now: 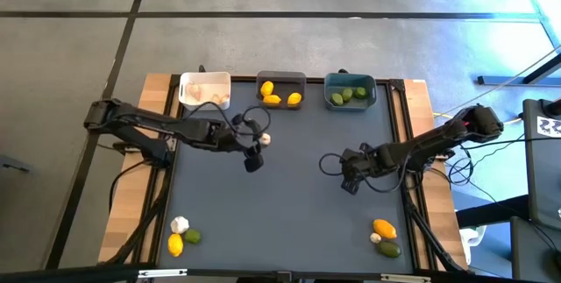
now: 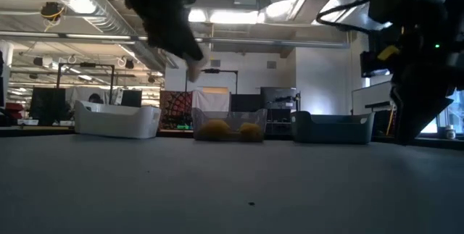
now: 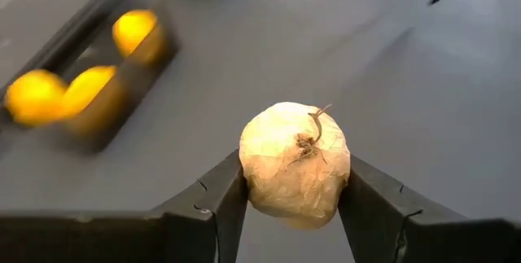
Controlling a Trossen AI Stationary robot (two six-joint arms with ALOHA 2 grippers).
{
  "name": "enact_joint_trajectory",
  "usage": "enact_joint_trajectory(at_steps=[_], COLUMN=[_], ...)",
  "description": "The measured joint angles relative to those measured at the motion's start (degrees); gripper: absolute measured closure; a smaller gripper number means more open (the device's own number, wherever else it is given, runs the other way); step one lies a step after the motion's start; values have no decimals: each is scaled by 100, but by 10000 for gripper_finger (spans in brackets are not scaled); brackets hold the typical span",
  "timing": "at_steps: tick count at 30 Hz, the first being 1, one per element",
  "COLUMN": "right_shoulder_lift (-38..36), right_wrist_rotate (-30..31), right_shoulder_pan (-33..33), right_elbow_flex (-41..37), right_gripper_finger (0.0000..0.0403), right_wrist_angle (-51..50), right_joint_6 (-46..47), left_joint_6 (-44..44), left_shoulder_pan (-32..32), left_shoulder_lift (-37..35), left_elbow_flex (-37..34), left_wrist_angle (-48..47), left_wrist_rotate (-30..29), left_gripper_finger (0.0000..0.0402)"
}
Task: Sort produce into baskets
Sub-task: Put the garlic into the white bin
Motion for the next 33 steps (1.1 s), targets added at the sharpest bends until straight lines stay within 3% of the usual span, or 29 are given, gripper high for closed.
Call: enact_joint_trajectory(at_steps=[16, 24, 33], right_shoulder_lift=[-20, -9, -4], right_wrist_rotate=[-244, -239, -103], right_shoulder_pan=[-401, -395, -395], right_elbow_flex=[-530, -556, -560], right_gripper_finger=[223, 223, 223], right_wrist_angle=[504, 650, 723], right_joint_6=[117, 130, 127], left_joint_6=[-576, -564, -411], left_shoulder_pan=[1154, 2138, 3232], left_shoulder_lift=[-610, -610, -568], left_elbow_flex=[-1, -4, -4], left_wrist_angle=[-2145, -2451, -2381], left_wrist_rotate=[-785, -1189, -1180], left_gripper_finger=[240, 240, 240])
